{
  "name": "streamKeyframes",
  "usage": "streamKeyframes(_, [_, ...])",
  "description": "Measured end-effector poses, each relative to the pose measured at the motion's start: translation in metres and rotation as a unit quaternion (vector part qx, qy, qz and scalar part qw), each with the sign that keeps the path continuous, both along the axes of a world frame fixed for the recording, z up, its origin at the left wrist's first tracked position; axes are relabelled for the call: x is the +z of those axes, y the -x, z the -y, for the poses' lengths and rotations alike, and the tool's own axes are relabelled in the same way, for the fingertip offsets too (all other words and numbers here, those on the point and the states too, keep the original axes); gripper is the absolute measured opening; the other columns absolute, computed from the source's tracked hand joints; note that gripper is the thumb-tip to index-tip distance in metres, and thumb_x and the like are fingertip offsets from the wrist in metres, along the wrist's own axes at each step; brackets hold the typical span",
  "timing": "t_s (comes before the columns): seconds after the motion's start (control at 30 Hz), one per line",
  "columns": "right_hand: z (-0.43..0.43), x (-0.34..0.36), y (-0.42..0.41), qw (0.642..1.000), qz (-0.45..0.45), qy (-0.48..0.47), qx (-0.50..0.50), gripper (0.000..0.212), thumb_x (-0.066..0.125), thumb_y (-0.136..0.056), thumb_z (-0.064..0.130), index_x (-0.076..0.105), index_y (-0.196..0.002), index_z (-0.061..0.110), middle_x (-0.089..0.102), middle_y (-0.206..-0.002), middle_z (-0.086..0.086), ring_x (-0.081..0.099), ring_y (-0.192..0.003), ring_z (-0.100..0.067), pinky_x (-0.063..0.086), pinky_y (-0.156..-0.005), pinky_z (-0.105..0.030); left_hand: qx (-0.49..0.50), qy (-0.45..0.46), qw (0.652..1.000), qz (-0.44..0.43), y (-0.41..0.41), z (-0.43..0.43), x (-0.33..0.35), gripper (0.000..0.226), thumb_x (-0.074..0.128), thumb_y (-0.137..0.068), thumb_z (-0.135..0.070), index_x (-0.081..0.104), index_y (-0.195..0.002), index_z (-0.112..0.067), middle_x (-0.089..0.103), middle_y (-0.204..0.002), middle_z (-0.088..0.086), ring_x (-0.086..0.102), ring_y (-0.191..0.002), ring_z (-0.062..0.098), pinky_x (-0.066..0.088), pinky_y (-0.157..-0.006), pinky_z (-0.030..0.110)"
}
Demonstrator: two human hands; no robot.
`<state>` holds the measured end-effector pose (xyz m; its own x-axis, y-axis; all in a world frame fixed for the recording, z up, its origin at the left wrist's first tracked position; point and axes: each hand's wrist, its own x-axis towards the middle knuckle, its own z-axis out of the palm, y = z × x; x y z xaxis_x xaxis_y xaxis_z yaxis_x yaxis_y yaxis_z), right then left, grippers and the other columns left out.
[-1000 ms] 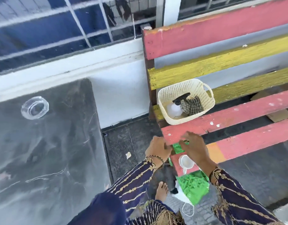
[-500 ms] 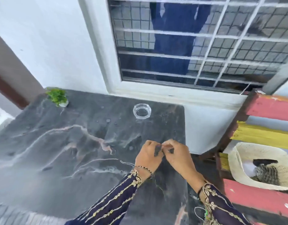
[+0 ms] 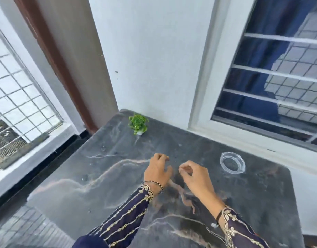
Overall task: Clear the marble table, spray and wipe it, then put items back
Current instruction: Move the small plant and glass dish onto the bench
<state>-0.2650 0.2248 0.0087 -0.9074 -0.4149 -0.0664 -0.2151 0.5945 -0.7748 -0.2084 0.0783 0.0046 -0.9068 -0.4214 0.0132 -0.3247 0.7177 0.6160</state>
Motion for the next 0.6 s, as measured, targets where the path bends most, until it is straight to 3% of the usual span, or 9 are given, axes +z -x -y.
streamKeyframes(0.13, [0.034,-0.006,0.02,1.0,0.0,-0.001,0.002,0.008,0.067,-0.094,0.02,0.073,-0.09,0.023,0.075,-0.09,0.01,0.069,-0.088,-0.004,0.054,-0.084,-0.022,0.025,0.075,0.996,0.033,0.034,0.066,0.006,0.042,0.054,-0.089,-0.023,0.051,-0.131,-0.016,0.042,-0.14,0.006,0.037,-0.13,0.025,0.038,-0.104,0.035])
streamKeyframes(0.23, [0.046,-0.011,0.037,1.0,0.0,-0.001,0.004,0.009,0.066,-0.095,0.019,0.072,-0.091,0.023,0.074,-0.091,0.013,0.067,-0.087,0.002,0.046,-0.075,-0.005,0.064,0.125,0.988,0.066,0.063,0.105,0.014,0.053,0.05,-0.089,-0.019,0.041,-0.141,-0.021,0.027,-0.154,0.007,0.024,-0.141,0.026,0.033,-0.11,0.041])
streamKeyframes(0.37, [0.049,-0.015,0.057,1.0,0.006,0.002,-0.008,0.011,0.067,-0.095,0.019,0.071,-0.088,0.025,0.073,-0.086,0.016,0.065,-0.084,0.007,0.043,-0.069,0.002,0.075,0.162,0.98,0.086,0.097,0.139,0.016,0.06,0.051,-0.089,-0.017,0.032,-0.145,-0.027,0.009,-0.16,0.006,0.01,-0.146,0.036,0.03,-0.112,0.051])
streamKeyframes(0.53, [0.034,-0.02,0.074,0.999,0.007,0.005,-0.034,0.012,0.069,-0.094,0.02,0.072,-0.086,0.028,0.073,-0.084,0.017,0.065,-0.082,0.01,0.046,-0.071,-0.003,0.087,0.107,0.988,0.062,0.12,0.163,0.006,0.052,0.055,-0.09,-0.016,0.04,-0.139,-0.026,0.021,-0.154,0.008,0.035,-0.13,0.036,0.047,-0.099,0.047])
streamKeyframes(0.6, [0.025,-0.023,0.079,0.998,0.019,0.014,-0.052,0.012,0.07,-0.093,0.02,0.073,-0.085,0.028,0.075,-0.083,0.014,0.065,-0.082,0.009,0.055,-0.077,-0.017,0.107,0.093,0.989,0.037,0.124,0.168,0.002,0.045,0.054,-0.088,-0.013,0.047,-0.132,-0.022,0.033,-0.144,0.008,0.042,-0.12,0.032,0.052,-0.089,0.044])
